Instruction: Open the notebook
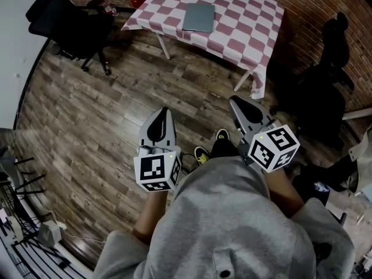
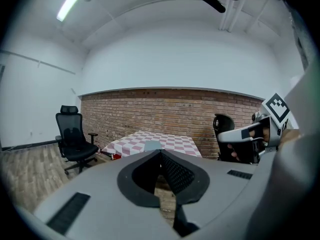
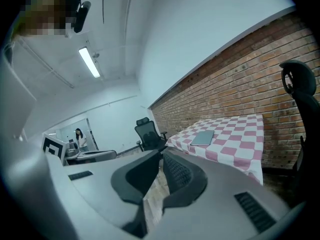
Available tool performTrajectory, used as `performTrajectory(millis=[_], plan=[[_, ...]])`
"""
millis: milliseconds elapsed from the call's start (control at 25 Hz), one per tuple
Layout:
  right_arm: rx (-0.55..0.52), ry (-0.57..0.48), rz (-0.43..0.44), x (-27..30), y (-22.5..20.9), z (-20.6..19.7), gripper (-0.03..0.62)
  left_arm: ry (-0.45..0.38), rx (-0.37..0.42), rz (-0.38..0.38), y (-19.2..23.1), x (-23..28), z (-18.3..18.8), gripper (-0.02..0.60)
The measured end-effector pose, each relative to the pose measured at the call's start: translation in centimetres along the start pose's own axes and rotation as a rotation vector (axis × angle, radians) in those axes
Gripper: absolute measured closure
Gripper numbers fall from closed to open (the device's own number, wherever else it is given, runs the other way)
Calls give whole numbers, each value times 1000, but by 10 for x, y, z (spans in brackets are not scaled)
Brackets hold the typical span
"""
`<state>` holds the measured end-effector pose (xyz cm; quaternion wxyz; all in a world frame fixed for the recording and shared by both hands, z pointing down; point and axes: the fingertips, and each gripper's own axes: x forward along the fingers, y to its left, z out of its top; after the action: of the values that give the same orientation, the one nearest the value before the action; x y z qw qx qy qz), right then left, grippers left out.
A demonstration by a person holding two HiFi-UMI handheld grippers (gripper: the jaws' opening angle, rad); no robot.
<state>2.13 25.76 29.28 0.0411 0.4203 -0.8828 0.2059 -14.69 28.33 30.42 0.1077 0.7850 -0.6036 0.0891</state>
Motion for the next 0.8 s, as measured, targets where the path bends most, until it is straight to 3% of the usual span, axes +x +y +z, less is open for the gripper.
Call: performTrajectory(millis=[800], plan=[[7,0,-18,6,-23,-3,549,-6,24,-6,-2,20,-4,571]])
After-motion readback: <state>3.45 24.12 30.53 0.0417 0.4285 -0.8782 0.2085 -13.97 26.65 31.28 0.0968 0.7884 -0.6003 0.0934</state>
